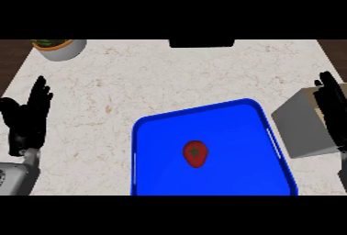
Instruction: Pick the tomato from the tray and place it in the cardboard box
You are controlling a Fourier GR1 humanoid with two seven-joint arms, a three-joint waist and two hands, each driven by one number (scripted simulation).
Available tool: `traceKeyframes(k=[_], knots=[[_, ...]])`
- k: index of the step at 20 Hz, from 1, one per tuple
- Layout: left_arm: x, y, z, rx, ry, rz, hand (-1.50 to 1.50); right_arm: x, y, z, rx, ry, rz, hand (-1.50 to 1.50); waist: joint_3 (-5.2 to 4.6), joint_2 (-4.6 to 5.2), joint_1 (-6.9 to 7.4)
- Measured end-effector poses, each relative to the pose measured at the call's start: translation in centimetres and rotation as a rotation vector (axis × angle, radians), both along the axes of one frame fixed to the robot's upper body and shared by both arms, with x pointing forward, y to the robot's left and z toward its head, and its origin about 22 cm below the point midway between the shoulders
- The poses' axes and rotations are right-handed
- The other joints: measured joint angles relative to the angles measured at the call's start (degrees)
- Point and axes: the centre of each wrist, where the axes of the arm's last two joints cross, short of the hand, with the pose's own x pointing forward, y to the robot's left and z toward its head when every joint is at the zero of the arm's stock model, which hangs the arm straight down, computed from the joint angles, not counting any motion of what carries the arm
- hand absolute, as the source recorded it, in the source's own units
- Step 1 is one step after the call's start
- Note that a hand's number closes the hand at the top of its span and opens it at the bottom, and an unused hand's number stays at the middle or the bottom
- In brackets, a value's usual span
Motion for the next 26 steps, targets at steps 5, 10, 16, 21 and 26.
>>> traceKeyframes(k=[5,10,16,21,26], knots=[[0.3,-3.8,0.7,0.027,-0.063,-0.245,0.00,-0.2,5.4,1.2,-0.115,-0.052,0.233,-1.50,-2.00,-0.44,0.34],[0.1,-7.1,0.6,0.020,-0.069,-0.457,0.00,-0.6,7.9,2.1,-0.380,-0.155,0.388,-1.50,-1.49,-0.37,-0.69],[-0.5,-9.1,0.0,0.009,-0.069,-0.591,0.00,-3.1,10.3,1.5,-0.872,-0.296,0.546,-1.50,-1.17,-0.12,-0.82],[-0.5,-9.1,-0.4,0.005,-0.074,-0.618,0.00,-6.7,12.8,3.7,-1.092,-0.357,0.578,-1.50,-0.87,0.10,-1.19],[-0.3,-9.2,-0.6,0.002,-0.078,-0.639,0.00,-10.1,15.4,7.2,-1.201,-0.257,0.632,-1.50,-0.76,0.41,-0.54]])
